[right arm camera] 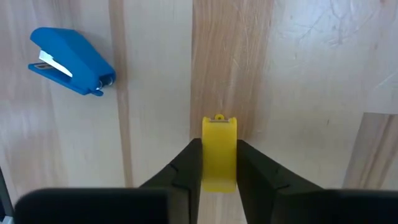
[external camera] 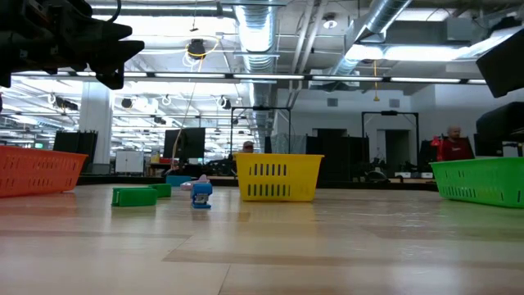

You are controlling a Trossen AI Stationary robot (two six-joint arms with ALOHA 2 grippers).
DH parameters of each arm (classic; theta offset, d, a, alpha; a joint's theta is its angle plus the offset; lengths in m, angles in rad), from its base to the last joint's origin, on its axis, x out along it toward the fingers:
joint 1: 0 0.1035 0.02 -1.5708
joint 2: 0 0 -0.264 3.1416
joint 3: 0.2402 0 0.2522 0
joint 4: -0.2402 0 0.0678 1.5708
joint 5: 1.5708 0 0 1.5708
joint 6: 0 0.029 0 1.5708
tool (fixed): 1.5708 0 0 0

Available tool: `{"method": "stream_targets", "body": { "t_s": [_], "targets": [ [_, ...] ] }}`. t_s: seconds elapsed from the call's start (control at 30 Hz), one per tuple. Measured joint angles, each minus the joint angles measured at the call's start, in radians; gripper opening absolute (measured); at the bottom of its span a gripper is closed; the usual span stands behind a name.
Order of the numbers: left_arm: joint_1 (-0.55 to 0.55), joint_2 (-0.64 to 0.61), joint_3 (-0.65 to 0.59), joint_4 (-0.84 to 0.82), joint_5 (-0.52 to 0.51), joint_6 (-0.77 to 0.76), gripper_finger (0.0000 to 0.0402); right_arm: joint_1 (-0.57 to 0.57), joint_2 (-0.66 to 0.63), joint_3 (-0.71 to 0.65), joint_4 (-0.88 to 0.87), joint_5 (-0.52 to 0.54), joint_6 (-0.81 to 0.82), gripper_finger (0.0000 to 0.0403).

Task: Pick and place Stapler, Stapler remover, tape
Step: Put the yellow stapler into the green basket

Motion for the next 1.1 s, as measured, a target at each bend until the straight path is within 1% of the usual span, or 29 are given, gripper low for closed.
{"method": "stream_targets", "body": {
  "t_s": [0.13, 0.23, 0.37, 0.7, 0.9, 1.1],
  "targets": [
    [0.0, 0.0, 0.0, 0.0, 0.0, 0.0, 0.015, -0.006, 0.0, 0.001, -0.002, 0.0, 0.0, 0.0076],
    [0.0, 0.0, 0.0, 0.0, 0.0, 0.0, 0.015, -0.017, -0.001, 0.019, -0.036, -0.008, -0.006, 0.0073],
    [0.0, 0.0, 0.0, 0.0, 0.0, 0.0, 0.015, -0.039, -0.032, 0.05, -0.085, -0.007, -0.035, 0.0073],
    [0.0, 0.001, 0.0, 0.0, 0.0, 0.0, 0.015, -0.147, -0.179, 0.078, -0.218, 0.008, -0.038, 0.0073],
    [0.0, 0.001, 0.0, 0.0, 0.0, 0.0, 0.015, -0.222, -0.267, 0.078, -0.325, 0.061, -0.053, 0.0073],
    [0.0, 0.001, 0.0, 0.0, 0.0, 0.0, 0.015, -0.313, -0.369, 0.078, -0.477, 0.126, -0.058, 0.0073]
  ]
}}
